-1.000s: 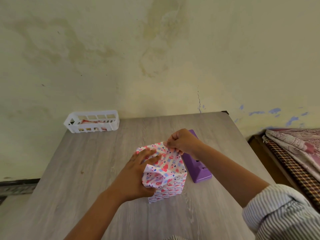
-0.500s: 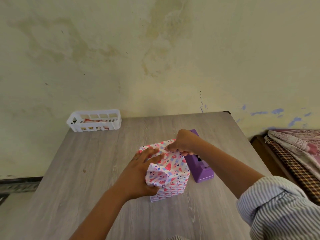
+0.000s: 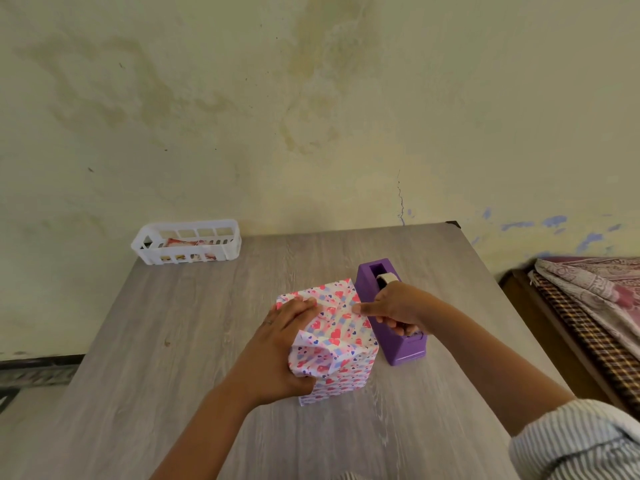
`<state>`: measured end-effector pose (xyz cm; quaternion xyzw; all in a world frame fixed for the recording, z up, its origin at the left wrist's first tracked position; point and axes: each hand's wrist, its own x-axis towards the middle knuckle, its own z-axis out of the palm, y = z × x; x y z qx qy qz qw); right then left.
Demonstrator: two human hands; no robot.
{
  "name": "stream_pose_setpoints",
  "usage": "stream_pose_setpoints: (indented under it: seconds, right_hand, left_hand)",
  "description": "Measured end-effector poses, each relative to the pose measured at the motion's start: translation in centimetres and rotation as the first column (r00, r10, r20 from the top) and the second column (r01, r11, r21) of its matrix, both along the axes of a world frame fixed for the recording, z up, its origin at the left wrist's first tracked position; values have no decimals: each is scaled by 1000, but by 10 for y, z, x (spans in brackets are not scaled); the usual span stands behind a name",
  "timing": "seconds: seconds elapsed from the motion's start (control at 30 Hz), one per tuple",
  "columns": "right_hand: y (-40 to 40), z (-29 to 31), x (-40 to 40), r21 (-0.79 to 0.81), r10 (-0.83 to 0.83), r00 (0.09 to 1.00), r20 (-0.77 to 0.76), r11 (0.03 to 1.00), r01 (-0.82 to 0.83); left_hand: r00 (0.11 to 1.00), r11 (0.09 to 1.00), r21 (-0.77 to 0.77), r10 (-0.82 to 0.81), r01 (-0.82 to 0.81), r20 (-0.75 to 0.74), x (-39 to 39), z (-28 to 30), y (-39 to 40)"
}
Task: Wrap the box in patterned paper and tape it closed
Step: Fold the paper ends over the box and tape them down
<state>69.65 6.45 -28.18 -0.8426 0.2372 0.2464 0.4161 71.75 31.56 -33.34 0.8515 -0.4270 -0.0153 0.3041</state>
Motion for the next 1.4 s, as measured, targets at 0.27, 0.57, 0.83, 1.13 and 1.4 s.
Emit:
stream_pose_setpoints:
  seconds: [0.27, 0.57, 0.83, 1.13, 1.4]
  right_hand:
    - [-56, -50, -39, 46, -376, 906, 192, 926, 375]
    - [-61, -68, -42, 425, -603, 771, -205, 655, 625]
    - [-56, -68, -44, 583, -662, 742, -105, 564, 585]
    - [-17, -114, -78, 758, -872, 470, 135, 396, 517]
    - [-18, -136, -81, 730, -852, 500, 157, 441, 522]
  left_hand:
    - [999, 1000, 8, 11, -10, -50, -1, 4, 0]
    - [997, 1000, 2, 29, -28, -73, -3, 4, 0]
    - [999, 999, -26, 24, -26, -48, -3, 2, 0]
    - [999, 1000, -17, 23, -23, -25, -3, -1, -1]
    - [999, 999, -16, 27, -28, -29, -2, -3, 0]
